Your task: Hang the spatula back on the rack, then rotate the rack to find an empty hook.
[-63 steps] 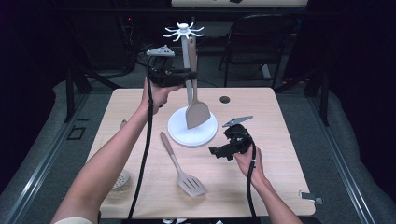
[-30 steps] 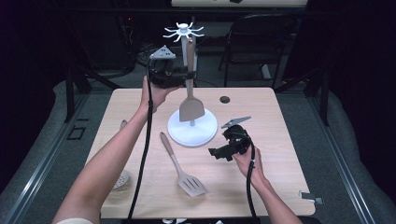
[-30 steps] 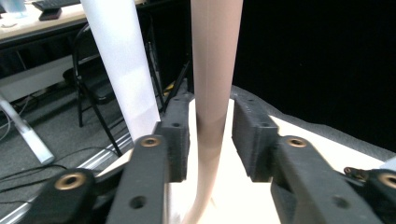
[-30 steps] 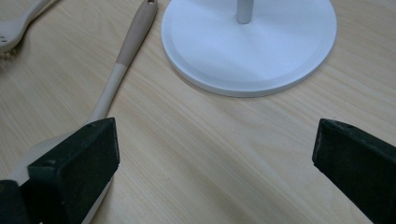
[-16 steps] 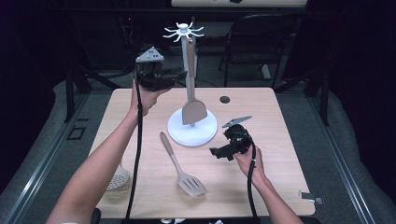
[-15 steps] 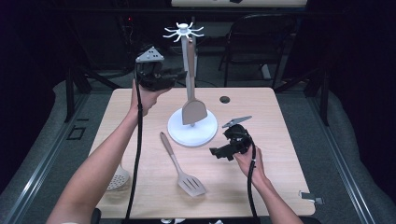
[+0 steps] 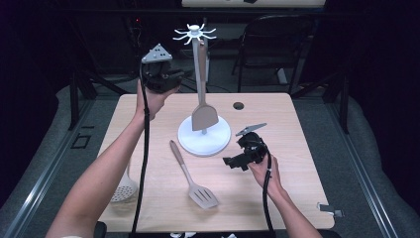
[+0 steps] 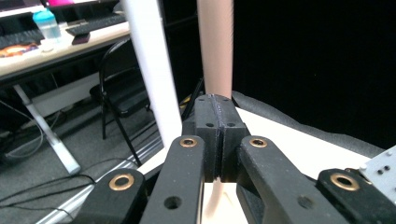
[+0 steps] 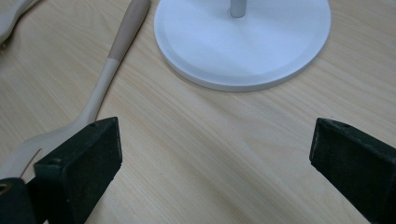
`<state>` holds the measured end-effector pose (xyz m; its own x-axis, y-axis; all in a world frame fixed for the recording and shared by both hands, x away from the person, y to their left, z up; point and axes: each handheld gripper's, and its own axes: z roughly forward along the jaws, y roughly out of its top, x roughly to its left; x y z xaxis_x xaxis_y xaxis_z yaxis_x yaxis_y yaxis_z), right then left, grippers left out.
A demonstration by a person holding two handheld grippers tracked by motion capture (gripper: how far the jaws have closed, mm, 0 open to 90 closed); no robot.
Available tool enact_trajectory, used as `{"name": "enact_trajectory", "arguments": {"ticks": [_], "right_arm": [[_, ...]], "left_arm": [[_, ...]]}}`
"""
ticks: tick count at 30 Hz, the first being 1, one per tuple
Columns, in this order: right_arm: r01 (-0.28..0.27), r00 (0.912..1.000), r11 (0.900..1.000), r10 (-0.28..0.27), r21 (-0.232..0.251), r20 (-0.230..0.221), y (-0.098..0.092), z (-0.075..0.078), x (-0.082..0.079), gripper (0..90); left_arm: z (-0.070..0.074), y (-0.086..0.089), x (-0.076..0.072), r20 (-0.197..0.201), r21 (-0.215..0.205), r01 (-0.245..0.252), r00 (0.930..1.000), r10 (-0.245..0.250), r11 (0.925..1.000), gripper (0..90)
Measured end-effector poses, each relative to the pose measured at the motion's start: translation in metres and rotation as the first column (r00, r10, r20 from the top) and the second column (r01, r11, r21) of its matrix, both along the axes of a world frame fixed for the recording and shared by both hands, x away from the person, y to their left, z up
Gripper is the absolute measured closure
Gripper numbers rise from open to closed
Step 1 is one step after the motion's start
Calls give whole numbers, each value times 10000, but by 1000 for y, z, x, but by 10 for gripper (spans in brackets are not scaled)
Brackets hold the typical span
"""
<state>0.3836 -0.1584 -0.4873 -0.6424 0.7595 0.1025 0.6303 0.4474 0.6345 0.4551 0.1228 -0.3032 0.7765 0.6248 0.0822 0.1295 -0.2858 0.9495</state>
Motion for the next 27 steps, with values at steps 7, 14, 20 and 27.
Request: {"name": "enact_trajectory", "arguments": {"ticks": [7,14,20,27], "right_arm": [[-71,10000,10000,70,-24,-62,3,-3,2,28],[-20,9999,10000,19,-97,-150,1,-3,1,30],[-79,9999,9999,78,-115,-130,2,-4,1,33],[-16,9998,9997,11,-236,-212,1,-6,-2,37]], "left_arm": [[17,-6,-4,258,-10,-90,9996,91,10000,900],[28,-5,-6,456,-158,-131,9989,138,9998,900],[38,-3,-8,618,-368,-74,9980,97,9993,900],[47,0,-5,786,-628,-147,9967,197,9979,900]]}}
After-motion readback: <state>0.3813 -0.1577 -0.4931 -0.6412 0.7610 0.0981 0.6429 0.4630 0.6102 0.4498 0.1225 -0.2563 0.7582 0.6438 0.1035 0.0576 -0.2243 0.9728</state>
